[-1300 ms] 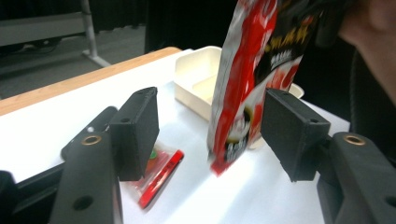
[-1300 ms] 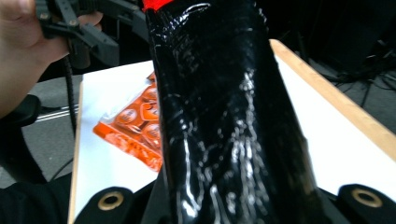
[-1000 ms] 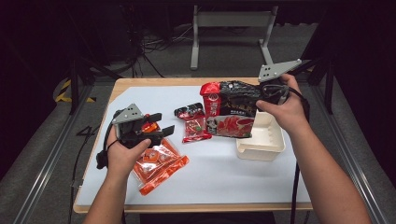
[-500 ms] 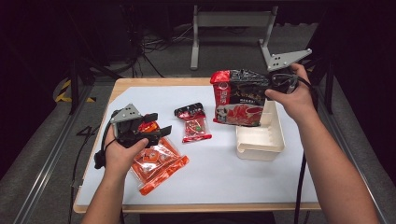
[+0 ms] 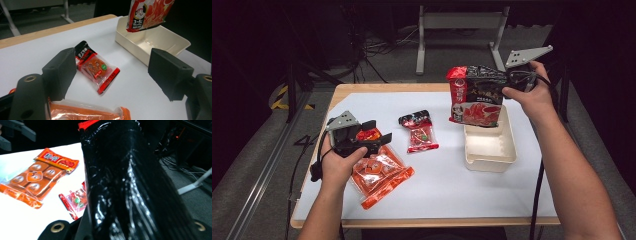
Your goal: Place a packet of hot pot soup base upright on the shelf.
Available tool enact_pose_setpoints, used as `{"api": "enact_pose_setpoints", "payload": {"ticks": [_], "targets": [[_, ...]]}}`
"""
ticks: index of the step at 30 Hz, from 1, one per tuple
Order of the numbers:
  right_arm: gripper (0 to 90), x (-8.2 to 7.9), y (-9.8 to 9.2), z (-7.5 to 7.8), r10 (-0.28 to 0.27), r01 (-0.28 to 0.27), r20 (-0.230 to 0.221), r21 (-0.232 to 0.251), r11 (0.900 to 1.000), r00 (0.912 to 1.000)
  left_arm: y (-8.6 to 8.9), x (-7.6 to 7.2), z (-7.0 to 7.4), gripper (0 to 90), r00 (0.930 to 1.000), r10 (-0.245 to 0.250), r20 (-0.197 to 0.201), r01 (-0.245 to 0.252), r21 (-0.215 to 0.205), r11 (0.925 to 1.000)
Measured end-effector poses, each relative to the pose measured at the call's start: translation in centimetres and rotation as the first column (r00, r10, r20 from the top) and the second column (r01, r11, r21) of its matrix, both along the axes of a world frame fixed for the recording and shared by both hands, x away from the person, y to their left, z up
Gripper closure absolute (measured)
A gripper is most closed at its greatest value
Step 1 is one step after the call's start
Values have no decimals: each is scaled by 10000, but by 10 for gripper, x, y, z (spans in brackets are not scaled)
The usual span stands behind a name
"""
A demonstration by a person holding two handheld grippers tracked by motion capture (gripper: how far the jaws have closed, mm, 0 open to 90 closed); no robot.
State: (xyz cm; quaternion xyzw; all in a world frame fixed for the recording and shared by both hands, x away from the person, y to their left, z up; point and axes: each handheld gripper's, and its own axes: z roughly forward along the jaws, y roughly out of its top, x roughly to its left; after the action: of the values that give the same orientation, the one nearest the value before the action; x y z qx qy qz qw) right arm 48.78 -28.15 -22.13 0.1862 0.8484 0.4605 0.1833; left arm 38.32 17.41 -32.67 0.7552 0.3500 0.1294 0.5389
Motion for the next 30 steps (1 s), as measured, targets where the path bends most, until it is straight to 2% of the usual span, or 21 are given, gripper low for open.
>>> {"api": "enact_pose_setpoints", "payload": {"ticks": [4, 8, 13, 19, 24, 30], "targets": [[806, 5, -8, 0, -238, 238, 2, 57, 9997, 9997, 3, 0, -1, 227, 9998, 132, -126, -133, -149, 9998], [805, 13, -16, 0, -466, 466, -83, -51, 9989, 9989, 5, -2, -2, 210, 9998, 128, -130, -128, 1, 9999], [803, 20, -24, 0, -636, 637, 43, -194, 9978, 9980, 9, -5, -3, 198, 9997, 173, -146, -170, 216, 9996], [801, 30, -29, -3, -887, 896, 237, -395, 9952, 9958, 13, -9, -5, 196, 9990, 344, -289, -338, 216, 9992], [800, 38, -34, -8, -1059, 1067, 296, -279, 9939, 9939, 15, -9, -6, 196, 9982, 466, -365, -461, 145, 9988], [799, 44, -32, -16, -1104, 1115, 254, -489, 9926, 9936, 13, -9, -7, 192, 9991, 251, -335, -242, 250, 9994]]}}
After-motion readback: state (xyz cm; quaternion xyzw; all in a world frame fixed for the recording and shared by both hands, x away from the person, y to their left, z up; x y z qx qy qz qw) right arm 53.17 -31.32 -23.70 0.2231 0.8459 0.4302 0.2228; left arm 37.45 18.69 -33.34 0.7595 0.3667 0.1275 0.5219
